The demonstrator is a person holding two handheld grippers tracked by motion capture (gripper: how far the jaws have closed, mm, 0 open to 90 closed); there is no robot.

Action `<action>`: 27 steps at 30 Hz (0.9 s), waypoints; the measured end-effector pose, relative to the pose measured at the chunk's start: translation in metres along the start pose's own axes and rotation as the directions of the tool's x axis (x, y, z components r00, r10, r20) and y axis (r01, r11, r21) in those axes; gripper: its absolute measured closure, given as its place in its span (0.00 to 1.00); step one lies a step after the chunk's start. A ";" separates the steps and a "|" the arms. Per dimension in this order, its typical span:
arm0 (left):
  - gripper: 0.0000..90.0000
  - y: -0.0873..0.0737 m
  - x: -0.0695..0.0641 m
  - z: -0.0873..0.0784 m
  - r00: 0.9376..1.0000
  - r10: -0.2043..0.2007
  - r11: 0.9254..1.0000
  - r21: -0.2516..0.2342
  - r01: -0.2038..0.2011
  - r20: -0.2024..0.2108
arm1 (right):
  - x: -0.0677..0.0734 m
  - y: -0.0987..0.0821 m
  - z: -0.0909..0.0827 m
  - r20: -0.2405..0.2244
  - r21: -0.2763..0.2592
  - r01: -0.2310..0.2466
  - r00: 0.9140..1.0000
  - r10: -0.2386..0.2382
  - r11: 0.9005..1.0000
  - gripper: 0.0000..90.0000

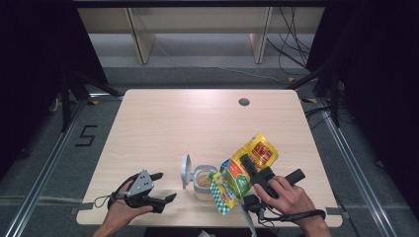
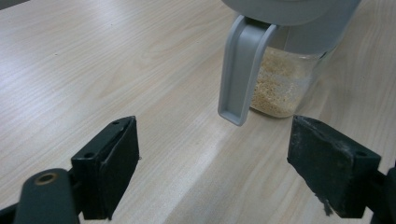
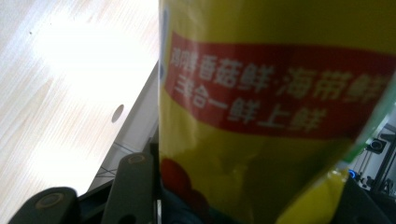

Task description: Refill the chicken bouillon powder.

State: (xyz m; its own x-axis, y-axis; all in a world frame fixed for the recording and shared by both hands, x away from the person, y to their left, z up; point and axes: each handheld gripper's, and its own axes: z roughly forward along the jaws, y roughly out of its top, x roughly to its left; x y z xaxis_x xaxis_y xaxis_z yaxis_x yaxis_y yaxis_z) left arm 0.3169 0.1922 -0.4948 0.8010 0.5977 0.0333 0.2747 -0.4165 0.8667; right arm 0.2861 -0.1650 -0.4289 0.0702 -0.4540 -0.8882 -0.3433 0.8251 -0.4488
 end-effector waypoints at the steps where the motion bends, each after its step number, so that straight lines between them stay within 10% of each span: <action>1: 0.18 0.000 -0.001 0.000 1.000 -0.006 1.000 -0.004 0.006 0.002 | 0.001 0.000 -0.001 -0.004 0.008 -0.022 1.000 0.022 1.000 0.63; 27: 0.18 0.000 0.000 -0.001 1.000 -0.003 1.000 -0.003 0.003 0.001 | -0.002 -0.002 -0.011 0.009 0.008 -0.030 0.999 0.030 1.000 0.63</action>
State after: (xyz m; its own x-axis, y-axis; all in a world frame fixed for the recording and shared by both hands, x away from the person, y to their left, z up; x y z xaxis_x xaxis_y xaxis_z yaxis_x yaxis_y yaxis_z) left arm 0.3164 0.1926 -0.4942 0.8005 0.5986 0.0300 0.2757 -0.4123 0.8683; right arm 0.2761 -0.1696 -0.4251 0.0681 -0.4256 -0.9023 -0.3380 0.8411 -0.4223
